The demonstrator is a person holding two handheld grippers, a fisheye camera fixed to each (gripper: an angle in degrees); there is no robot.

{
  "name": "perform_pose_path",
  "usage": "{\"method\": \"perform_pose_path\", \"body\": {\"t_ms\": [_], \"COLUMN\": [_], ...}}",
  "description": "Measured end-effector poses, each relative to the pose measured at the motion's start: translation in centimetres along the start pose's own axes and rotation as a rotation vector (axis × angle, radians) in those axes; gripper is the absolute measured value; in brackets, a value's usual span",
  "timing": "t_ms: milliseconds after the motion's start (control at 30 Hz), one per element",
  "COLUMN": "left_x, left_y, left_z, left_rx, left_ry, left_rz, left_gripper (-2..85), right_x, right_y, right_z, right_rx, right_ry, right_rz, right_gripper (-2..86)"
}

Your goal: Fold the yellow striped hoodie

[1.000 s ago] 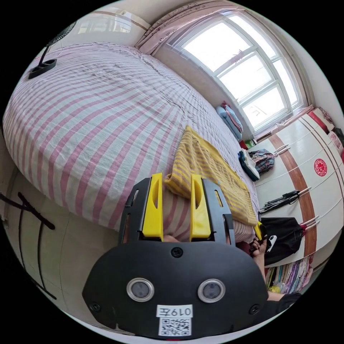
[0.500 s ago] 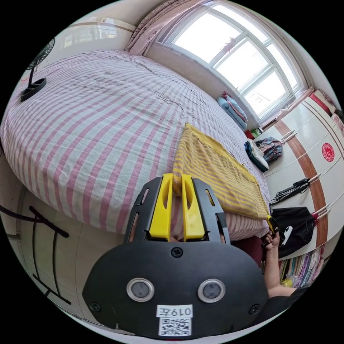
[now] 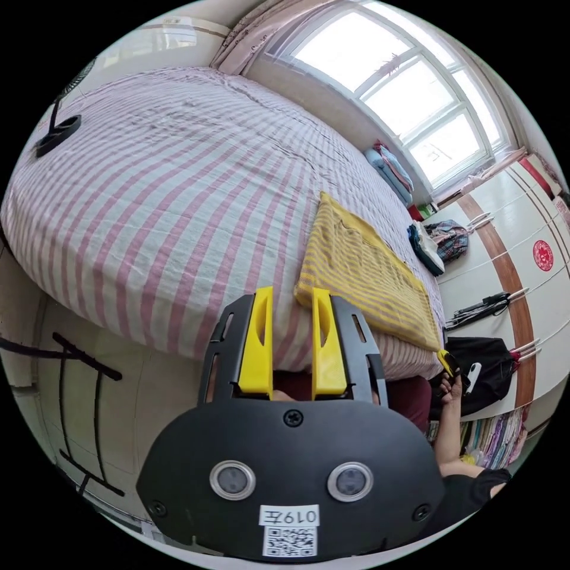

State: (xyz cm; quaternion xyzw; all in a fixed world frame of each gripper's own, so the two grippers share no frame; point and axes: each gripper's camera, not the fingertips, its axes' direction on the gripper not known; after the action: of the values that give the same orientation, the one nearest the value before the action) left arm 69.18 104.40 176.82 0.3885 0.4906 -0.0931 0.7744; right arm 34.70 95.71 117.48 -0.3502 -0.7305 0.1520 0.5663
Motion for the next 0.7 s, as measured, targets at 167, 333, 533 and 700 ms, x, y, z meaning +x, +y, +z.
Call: {"method": "perform_pose_path", "body": {"t_ms": [167, 333, 533, 700], "left_x": [3.0, 5.6, 7.8, 14.7], "left_y": [0.1, 1.4, 4.2, 5.6], "left_z": [1.2, 4.3, 2.6, 2.3], "left_rx": [0.022, -0.031, 0.055, 0.176], "left_ry": [-0.001, -0.114, -0.125, -0.25], "left_rz": [-0.006, 0.047, 0.016, 0.087], "left_gripper": [7.9, 7.2, 5.7, 3.5], "right_x": [-0.8, -2.8, -5.6, -8.8], "right_y": [-0.2, 0.2, 0.8, -0.4], "right_z": [2.4, 4.6, 3.7, 4.2], "right_rx": [0.015, -0.037, -0.016, 0.026], "right_ry": [-0.076, 0.007, -0.031, 0.113], "right_rz": [0.066, 0.056, 0.027, -0.022], "right_gripper": [6.4, 4.3, 7.2, 5.9]}}
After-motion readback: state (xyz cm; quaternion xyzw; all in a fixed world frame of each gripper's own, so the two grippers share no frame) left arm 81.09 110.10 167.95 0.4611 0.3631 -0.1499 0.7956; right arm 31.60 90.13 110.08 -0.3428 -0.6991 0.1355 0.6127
